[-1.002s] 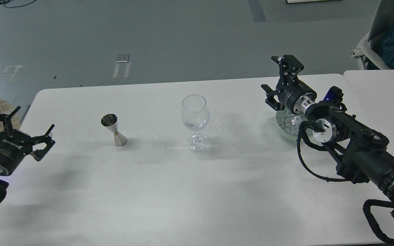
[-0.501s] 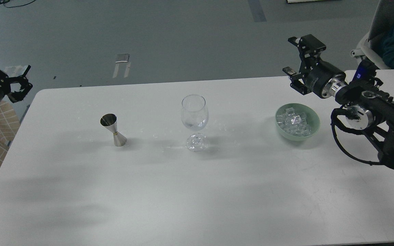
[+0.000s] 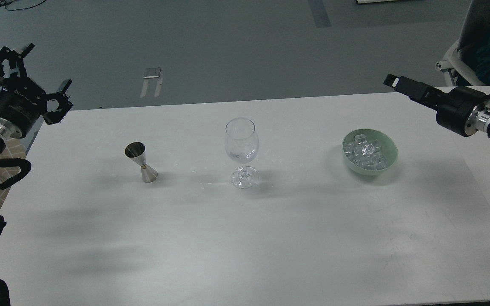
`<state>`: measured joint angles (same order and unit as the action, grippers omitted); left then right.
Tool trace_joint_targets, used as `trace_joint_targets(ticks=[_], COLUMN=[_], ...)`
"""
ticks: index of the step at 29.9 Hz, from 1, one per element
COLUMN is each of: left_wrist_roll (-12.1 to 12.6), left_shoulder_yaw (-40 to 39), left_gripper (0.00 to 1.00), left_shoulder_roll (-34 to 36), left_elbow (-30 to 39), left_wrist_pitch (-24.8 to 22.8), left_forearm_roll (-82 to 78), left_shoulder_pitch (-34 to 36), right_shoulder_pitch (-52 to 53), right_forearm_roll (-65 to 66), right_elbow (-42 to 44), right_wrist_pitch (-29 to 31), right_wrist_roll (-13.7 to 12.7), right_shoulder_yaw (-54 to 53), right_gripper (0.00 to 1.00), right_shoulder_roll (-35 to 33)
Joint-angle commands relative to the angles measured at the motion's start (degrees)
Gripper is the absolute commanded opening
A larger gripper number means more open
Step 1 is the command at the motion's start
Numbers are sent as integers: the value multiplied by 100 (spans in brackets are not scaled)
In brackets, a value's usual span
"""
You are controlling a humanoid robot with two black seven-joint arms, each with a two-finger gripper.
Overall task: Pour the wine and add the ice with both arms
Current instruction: 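Reach the right gripper into the green bowl and grasp ice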
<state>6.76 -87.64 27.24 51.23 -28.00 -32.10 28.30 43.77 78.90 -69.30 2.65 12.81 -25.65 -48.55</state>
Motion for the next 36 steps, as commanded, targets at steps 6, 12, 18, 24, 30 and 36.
trace_joint_targets(ticks=[6, 12, 18, 24, 30, 36], left_wrist_roll=[1, 1, 1, 1, 1, 1], left_shoulder_yaw=[19, 19, 19, 19, 19, 19], left_gripper=[97, 97, 97, 97, 98, 97], left_shoulder_roll=[-114, -201, -219, -219, -219, -228], left_elbow=[18, 36, 97, 97, 97, 97], left_wrist_pitch=[0, 0, 0, 0, 0, 0], left_forearm_roll=[-6, -6, -6, -6, -6, -6], left_shoulder_pitch=[-35, -43, -61, -70, -70, -70], right_shoulder_pitch=[-9, 26, 35, 79, 97, 106], right_forearm_roll=[1092, 1294, 1400, 1470, 1470, 1523], right_elbow=[407, 856, 1128, 1295, 1445, 1524], right_wrist_pitch=[-124, -124, -124, -124, -107, -72], right_wrist_roll=[20, 20, 20, 20, 11, 11], right_shoulder_yaw=[490, 841, 982, 1106, 1150, 1150], right_gripper=[100, 93, 71, 71, 71, 70], right_shoulder_roll=[302, 873, 1093, 1217, 1287, 1348])
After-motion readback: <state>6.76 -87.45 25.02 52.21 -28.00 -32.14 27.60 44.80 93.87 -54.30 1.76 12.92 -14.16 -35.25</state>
